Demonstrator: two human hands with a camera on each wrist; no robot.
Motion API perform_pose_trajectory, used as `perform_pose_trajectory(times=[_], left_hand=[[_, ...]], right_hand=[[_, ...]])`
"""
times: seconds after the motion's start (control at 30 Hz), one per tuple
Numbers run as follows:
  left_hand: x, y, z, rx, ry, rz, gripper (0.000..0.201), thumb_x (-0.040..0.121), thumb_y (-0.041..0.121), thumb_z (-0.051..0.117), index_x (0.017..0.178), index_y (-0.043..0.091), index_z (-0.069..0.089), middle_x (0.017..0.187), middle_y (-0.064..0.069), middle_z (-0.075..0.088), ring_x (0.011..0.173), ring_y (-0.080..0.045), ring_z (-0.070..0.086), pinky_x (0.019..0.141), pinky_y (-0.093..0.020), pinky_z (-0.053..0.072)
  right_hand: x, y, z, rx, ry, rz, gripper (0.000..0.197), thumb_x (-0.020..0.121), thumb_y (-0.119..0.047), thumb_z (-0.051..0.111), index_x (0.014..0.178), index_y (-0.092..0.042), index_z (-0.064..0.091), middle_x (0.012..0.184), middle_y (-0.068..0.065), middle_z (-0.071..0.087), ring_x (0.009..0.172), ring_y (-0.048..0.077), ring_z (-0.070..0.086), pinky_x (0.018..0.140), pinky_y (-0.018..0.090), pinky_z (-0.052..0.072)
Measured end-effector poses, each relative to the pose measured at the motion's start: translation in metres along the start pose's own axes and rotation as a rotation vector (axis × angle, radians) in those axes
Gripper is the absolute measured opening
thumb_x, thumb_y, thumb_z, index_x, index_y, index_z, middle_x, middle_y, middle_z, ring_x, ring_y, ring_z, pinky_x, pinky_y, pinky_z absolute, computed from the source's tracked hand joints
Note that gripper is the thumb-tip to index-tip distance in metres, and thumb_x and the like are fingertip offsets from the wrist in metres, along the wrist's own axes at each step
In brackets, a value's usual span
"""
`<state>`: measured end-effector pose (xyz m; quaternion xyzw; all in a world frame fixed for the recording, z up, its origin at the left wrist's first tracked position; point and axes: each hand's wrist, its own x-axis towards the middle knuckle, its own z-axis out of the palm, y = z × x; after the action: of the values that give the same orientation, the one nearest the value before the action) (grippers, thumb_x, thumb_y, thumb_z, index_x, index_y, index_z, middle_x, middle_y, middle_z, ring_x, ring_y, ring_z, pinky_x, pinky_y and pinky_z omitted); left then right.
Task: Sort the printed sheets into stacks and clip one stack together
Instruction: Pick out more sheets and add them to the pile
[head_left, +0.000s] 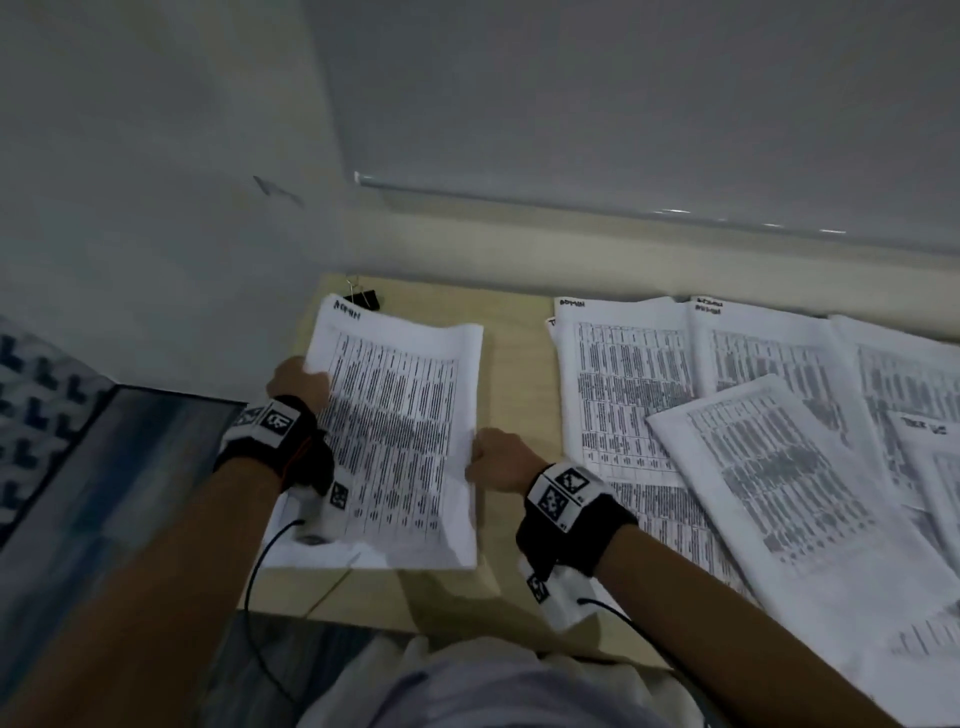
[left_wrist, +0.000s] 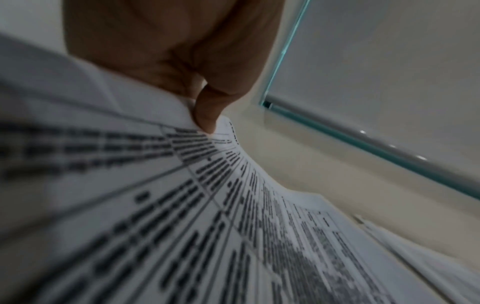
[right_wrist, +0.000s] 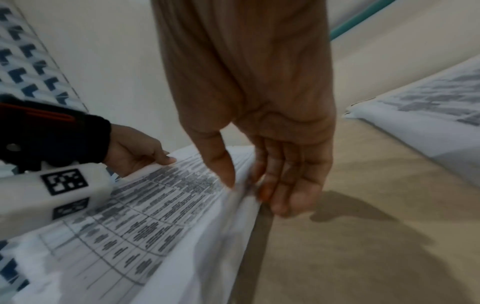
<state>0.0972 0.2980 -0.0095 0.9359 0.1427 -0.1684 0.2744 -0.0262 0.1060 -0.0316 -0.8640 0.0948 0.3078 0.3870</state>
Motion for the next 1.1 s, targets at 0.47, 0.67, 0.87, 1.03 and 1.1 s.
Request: perform_pose_trajectory(times=[0.47, 0.67, 0.87, 1.03, 1.1], left_hand=[[-0.031, 0.04, 0.046, -0.084, -0.011, -0.176, 0.078, 0.094, 0.029, 0.045, 0.149, -0.001, -0.001, 0.158, -0.019, 0.0, 0.147, -0.033, 0.003, 0.12, -0.045, 0.01], [-0.058, 0.126, 0.089, -0.105, -0.245, 0.164, 0.02, 0.092, 0.013, 0.044, 0.091, -0.001, 0.059, 0.12, -0.026, 0.06, 0.115, -0.038, 0.054, 0.085, -0.034, 0.043], [-0.091, 0.161, 0.164, -0.122, -0.443, 0.039, 0.053, 0.091, 0.026, 0.053, 0.129, -0.01, 0.047, 0.133, -0.025, 0.053, 0.119, -0.038, 0.055, 0.094, -0.039, 0.048], [-0.112, 0.18, 0.202, -0.06, -0.415, 0.026, 0.064, 0.085, 0.04, 0.058, 0.131, -0.003, 0.048, 0.136, -0.022, 0.05, 0.116, -0.037, 0.055, 0.099, -0.04, 0.049], [-0.114, 0.184, 0.21, -0.09, -0.397, 0.015, 0.054, 0.085, 0.032, 0.059, 0.125, -0.003, 0.051, 0.129, -0.019, 0.054, 0.106, -0.034, 0.058, 0.091, -0.035, 0.052]], right_hand=[[-0.029, 0.049, -0.073, 0.222, 0.456, 0.175, 0.047, 0.088, -0.014, 0.055, 0.131, 0.001, 0.042, 0.134, 0.024, 0.044, 0.121, 0.037, 0.048, 0.091, 0.037, 0.044], [-0.112, 0.199, -0.153, 0.157, 0.827, 0.638, 0.062, 0.079, -0.015, 0.068, 0.131, 0.002, 0.039, 0.137, 0.03, 0.04, 0.128, 0.043, 0.037, 0.106, 0.049, 0.034], [-0.162, 0.274, -0.147, 0.189, 0.744, 0.801, 0.097, 0.071, -0.038, 0.077, 0.141, -0.001, 0.02, 0.146, 0.029, 0.028, 0.135, 0.043, 0.026, 0.112, 0.052, 0.024], [-0.141, 0.291, -0.151, 0.222, 0.719, 0.695, 0.046, 0.087, -0.028, 0.059, 0.116, 0.007, 0.05, 0.119, 0.03, 0.058, 0.111, 0.039, 0.056, 0.09, 0.038, 0.044], [-0.13, 0.288, -0.169, 0.252, 0.798, 0.66, 0.04, 0.089, -0.022, 0.055, 0.113, 0.01, 0.054, 0.122, 0.03, 0.055, 0.115, 0.039, 0.052, 0.092, 0.038, 0.042]])
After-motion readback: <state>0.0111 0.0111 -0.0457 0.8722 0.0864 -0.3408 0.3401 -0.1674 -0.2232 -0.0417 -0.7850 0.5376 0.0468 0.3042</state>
